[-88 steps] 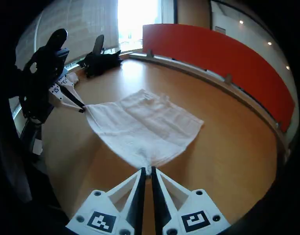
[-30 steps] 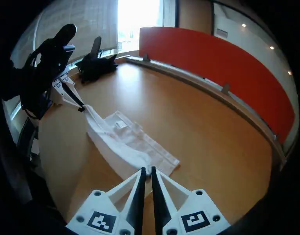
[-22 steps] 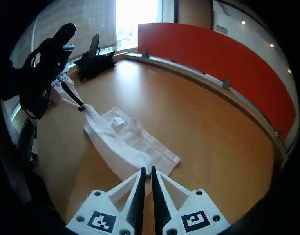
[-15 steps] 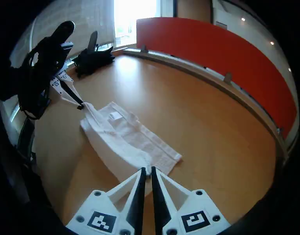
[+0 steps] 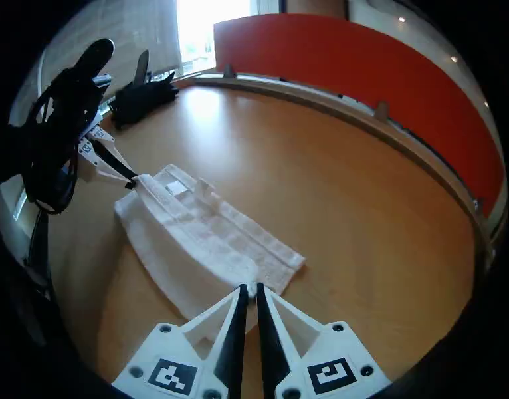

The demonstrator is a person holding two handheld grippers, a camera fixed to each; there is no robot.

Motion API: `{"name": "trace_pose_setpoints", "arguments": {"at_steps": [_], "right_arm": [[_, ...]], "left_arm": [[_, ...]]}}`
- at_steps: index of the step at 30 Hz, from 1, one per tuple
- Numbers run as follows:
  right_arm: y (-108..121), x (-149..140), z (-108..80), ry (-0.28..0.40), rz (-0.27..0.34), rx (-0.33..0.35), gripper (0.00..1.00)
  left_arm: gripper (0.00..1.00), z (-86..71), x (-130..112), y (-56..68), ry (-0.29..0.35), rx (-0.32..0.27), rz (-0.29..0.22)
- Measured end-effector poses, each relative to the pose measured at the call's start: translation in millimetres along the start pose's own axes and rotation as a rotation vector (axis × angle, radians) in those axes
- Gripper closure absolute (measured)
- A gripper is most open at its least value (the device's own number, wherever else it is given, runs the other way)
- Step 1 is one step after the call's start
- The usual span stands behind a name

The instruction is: Fold towel

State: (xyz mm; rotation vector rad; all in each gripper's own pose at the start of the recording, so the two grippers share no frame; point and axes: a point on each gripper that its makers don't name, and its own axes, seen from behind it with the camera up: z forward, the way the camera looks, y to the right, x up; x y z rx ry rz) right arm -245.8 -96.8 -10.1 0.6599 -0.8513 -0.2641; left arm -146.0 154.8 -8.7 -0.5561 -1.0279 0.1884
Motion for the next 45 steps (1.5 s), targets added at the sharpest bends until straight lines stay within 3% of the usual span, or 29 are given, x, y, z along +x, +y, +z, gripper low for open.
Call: {"name": "trace_pose_setpoints", "arguments": {"at_steps": [8,11,20,26,30,32,45], "right_arm": [[4.8,2.1,7.5,-0.001,0.005,-0.01,0.87],[8.8,1.3,10.6,-0.01,0.003,-0.021,0.8],[27.2,3.6,18.7,-0.017,-0.005,-0.083,0.45],[36.6,8.3,18.6,-0.004,-0.003,-0.112,0.3],[43.1,11.2,17.4,0.005,0.001,-0.132,0.12],[45.2,12.8,16.5,0.012,0.003,-0.137,0.12],[48.5,19.5,8.3,0.032,-0.007,-0.148,0.08]], "left_arm": [[0.73,5.5,4.3,-9.1,0.001,0.023,-0.009],[0.67,8.6,7.1,-14.3,0.002,0.041,-0.014],[0.41,13.6,14.8,-28.2,0.004,0.087,-0.002],[0.25,12.3,22.3,-36.0,0.02,0.107,0.004],[0.12,10.9,25.5,-41.8,0.029,0.124,-0.001],[0.05,9.6,26.9,-44.3,0.034,0.131,-0.004],[0.05,0.3,32.0,-49.2,0.057,0.138,-0.018]]}}
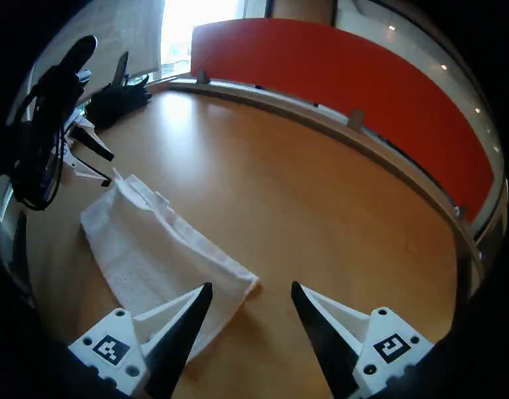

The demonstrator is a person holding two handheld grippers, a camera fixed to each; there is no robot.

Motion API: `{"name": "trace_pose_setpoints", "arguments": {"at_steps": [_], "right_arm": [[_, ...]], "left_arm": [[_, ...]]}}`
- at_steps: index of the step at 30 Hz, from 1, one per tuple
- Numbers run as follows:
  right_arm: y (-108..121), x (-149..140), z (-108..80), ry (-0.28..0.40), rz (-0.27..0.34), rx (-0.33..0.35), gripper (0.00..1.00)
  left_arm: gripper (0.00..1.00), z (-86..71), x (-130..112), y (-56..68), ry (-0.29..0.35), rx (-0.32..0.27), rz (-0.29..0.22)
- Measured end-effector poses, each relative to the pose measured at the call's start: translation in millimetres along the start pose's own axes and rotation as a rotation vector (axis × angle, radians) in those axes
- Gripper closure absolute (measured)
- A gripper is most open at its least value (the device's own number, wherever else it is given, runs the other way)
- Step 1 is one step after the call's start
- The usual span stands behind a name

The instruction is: Fold towel

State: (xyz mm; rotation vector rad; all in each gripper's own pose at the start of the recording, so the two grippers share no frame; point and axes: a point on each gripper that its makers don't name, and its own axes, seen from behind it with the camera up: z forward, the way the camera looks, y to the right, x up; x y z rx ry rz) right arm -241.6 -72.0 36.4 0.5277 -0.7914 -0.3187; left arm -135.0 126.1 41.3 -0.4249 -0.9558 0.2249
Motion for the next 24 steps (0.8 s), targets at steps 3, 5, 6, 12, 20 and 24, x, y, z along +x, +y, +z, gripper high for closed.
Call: {"name": "trace_pose_setpoints", "arguments": {"at_steps": [3,5,6,12,20,24], "right_arm": [[-1.6,0.0,-2.3,0.002,-0.001,0.002,0.08],[-3.5,-0.5,-4.1,0.004,0.0,0.004,0.08],[-4.5,-1.3,-5.2,0.004,0.001,0.005,0.09],[-11.0,-9.1,-12.9,0.0,0.01,0.007,0.08],[-23.8,-25.7,-29.6,-0.004,0.023,0.011,0.08],[-31.4,-35.2,-39.4,-0.005,0.03,0.011,0.08]], "left_arm": [[0.05,-3.0,-0.8,-1.2,0.003,0.003,-0.004],[0.05,-5.3,-1.8,-1.3,0.005,0.003,-0.007],[0.05,-6.4,-3.3,-0.8,0.004,0.002,-0.008],[0.05,-12.8,-14.1,2.4,0.0,-0.003,-0.012],[0.05,-25.4,-34.3,12.6,-0.004,-0.009,-0.025],[0.05,-32.7,-48.3,19.9,-0.008,-0.008,-0.034]]}}
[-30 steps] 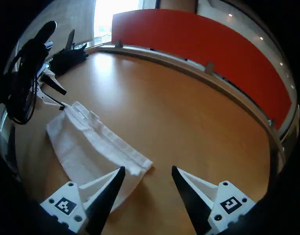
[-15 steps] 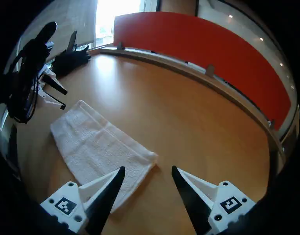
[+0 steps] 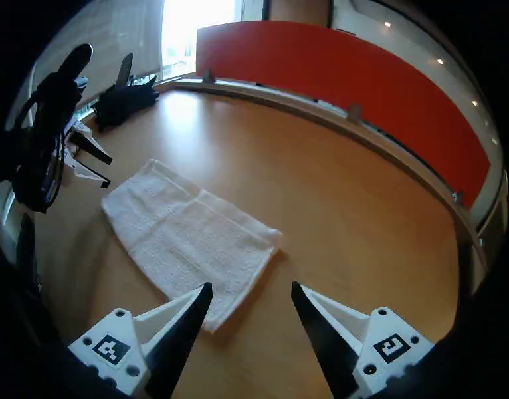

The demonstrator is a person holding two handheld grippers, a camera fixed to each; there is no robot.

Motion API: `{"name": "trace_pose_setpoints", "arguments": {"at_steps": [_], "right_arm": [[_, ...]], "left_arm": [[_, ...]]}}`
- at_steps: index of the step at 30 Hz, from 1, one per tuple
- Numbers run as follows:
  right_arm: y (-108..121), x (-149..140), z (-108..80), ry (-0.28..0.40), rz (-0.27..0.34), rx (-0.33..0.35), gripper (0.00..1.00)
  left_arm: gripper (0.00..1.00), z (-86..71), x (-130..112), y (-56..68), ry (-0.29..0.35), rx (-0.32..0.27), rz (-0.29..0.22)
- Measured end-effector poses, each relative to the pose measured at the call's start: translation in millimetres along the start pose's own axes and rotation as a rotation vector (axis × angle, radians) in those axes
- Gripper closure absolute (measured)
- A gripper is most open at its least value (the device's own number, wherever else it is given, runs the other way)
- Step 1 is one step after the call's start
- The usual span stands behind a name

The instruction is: Fold towel

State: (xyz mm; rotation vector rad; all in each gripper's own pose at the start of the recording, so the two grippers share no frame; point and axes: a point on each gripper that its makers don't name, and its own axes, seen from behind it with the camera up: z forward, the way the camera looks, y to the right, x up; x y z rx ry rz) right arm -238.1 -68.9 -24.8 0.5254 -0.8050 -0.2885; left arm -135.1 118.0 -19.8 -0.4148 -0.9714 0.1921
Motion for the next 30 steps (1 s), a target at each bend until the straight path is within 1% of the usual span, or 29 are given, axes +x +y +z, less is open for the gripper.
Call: {"name": "trace_pose_setpoints", "arguments": {"at_steps": [8,14,17,20,26,30], "right_arm": [[-11.6,-17.4,-16.0,-0.001,0.014,-0.002,0.08],[-14.1,-23.9,-20.2,-0.006,0.011,-0.001,0.08],[-14.9,-23.2,-20.4,-0.004,0.007,0.003,0.08],[-15.8,-23.1,-19.8,-0.005,-0.001,0.012,0.08],[-19.7,-25.1,-17.6,-0.015,-0.03,0.039,0.08],[-23.9,-26.3,-14.9,-0.024,-0.049,0.058,0.08]], "left_arm": [[0.05,-11.3,-28.8,15.5,-0.009,0.004,-0.024],[0.05,-16.5,-38.5,23.7,-0.006,0.004,-0.058],[0.05,-18.7,-38.8,23.7,0.001,0.009,-0.073],[0.05,-21.5,-38.4,21.1,0.008,0.018,-0.083],[0.05,-31.7,-46.2,12.9,0.012,0.053,-0.109],[0.05,-42.4,-59.1,10.3,0.01,0.076,-0.157]]}}
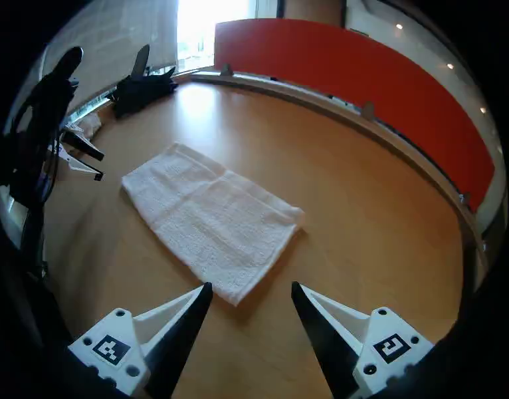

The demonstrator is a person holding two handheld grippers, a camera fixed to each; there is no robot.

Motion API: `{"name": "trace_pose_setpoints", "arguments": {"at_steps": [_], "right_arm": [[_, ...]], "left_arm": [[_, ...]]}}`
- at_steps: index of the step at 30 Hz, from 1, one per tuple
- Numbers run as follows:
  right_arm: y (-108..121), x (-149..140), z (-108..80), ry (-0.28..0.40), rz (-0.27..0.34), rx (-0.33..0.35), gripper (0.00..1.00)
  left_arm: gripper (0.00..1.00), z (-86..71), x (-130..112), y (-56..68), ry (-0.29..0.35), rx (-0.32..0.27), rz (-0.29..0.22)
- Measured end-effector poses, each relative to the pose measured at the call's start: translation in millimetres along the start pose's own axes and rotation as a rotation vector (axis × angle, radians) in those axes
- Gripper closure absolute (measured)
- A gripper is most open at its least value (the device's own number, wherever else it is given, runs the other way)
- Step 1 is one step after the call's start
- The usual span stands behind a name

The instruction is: Fold towel

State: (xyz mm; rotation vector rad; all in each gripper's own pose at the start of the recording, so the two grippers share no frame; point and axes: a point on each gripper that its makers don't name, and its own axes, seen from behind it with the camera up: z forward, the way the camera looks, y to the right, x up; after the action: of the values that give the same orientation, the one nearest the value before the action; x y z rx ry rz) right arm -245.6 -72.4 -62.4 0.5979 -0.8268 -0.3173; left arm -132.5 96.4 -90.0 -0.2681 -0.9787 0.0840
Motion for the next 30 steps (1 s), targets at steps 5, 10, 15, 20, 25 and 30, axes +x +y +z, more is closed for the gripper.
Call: {"name": "trace_pose_setpoints", "arguments": {"at_steps": [5,10,15,20,25,30], "right_arm": [[-4.4,-0.1,3.6,-0.007,-0.019,0.019,0.08],[-7.3,-0.7,6.5,-0.013,-0.038,0.037,0.08],[-10.9,-2.3,9.1,-0.023,-0.059,0.056,0.08],[-14.4,-6.4,11.6,-0.041,-0.071,0.076,0.14],[-19.9,-20.7,14.2,-0.096,-0.073,0.111,0.35],[-19.9,-27.0,18.6,-0.12,-0.081,0.114,0.47]], "left_arm": [[0.05,-12.1,-14.0,-4.2,0.001,0.017,-0.053],[0.05,-20.6,-24.0,-10.7,0.0,0.037,-0.08],[0.05,-28.3,-30.6,-17.1,0.001,0.053,-0.101],[0.05,-33.8,-36.2,-20.9,-0.002,0.062,-0.118],[0.04,-38.1,-43.2,-25.5,-0.008,0.073,-0.127],[0.05,-42.0,-48.5,-29.7,-0.014,0.081,-0.136]]}}
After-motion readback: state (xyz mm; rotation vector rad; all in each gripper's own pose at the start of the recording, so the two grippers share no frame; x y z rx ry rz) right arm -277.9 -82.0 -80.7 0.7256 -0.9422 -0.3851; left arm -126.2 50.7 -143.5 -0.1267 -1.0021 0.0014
